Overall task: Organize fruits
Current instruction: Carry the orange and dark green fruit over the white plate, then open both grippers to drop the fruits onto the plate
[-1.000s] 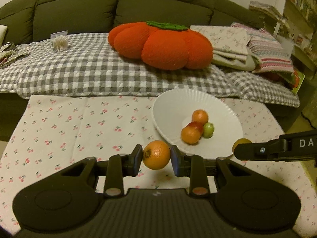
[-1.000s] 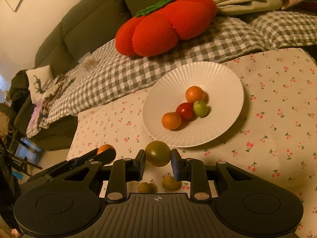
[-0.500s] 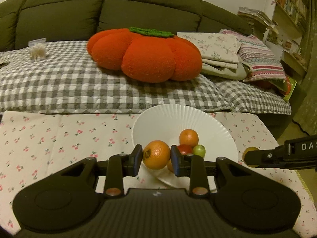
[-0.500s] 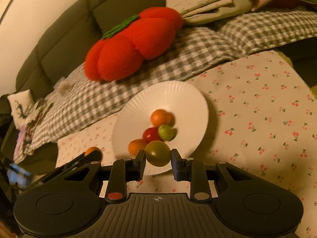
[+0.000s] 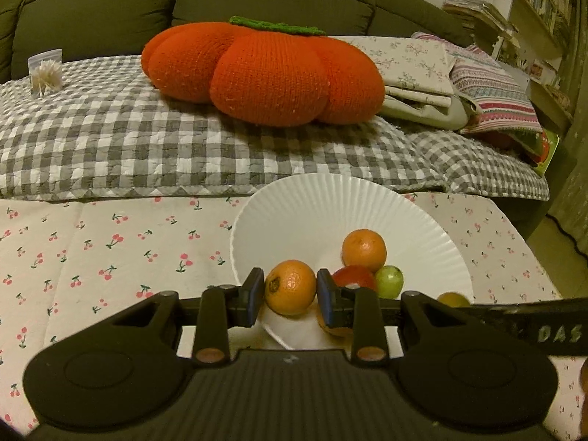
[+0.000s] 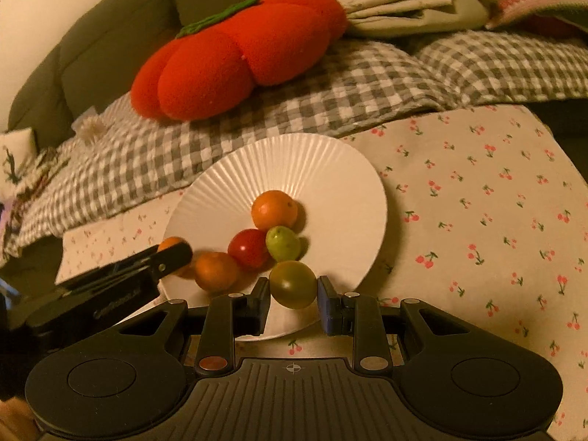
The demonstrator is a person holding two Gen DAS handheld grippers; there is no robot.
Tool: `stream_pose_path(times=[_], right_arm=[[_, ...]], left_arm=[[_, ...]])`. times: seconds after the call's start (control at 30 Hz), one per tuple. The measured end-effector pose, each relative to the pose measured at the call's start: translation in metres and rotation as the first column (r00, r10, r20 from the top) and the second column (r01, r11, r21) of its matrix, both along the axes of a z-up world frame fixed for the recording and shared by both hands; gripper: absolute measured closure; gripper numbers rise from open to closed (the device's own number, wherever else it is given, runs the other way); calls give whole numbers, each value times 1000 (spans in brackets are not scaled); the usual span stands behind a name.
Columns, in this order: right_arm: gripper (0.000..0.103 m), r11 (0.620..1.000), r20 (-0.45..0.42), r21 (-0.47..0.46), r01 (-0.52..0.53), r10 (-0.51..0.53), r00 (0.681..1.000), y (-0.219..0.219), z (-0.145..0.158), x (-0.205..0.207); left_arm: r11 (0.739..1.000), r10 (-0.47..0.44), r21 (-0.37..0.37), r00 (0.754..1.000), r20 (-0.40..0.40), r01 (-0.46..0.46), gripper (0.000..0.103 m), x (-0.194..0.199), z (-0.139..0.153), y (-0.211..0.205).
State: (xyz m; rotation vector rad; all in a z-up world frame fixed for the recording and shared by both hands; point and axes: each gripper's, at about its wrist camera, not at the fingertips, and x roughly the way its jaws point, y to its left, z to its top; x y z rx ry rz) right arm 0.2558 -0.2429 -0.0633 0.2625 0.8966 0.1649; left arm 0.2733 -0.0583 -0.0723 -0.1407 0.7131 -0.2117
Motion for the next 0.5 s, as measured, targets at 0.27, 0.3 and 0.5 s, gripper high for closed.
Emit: stream_pose_path(times=[0.27, 0.3, 0.5], right_arm=[[69, 1000, 1, -10, -29, 29, 1000, 10, -7, 4], [69, 1000, 4, -3, -17, 17, 1000, 7, -5, 4], [68, 998, 10, 46, 47, -48, 999, -10, 8, 4]], left_arm=[[1000, -9, -5, 1000, 26, 9, 54, -4, 8, -5], [1000, -9, -14, 1000, 28, 10, 54, -4, 10, -4], [997, 39, -67, 999, 20, -38, 53, -6, 24, 7]])
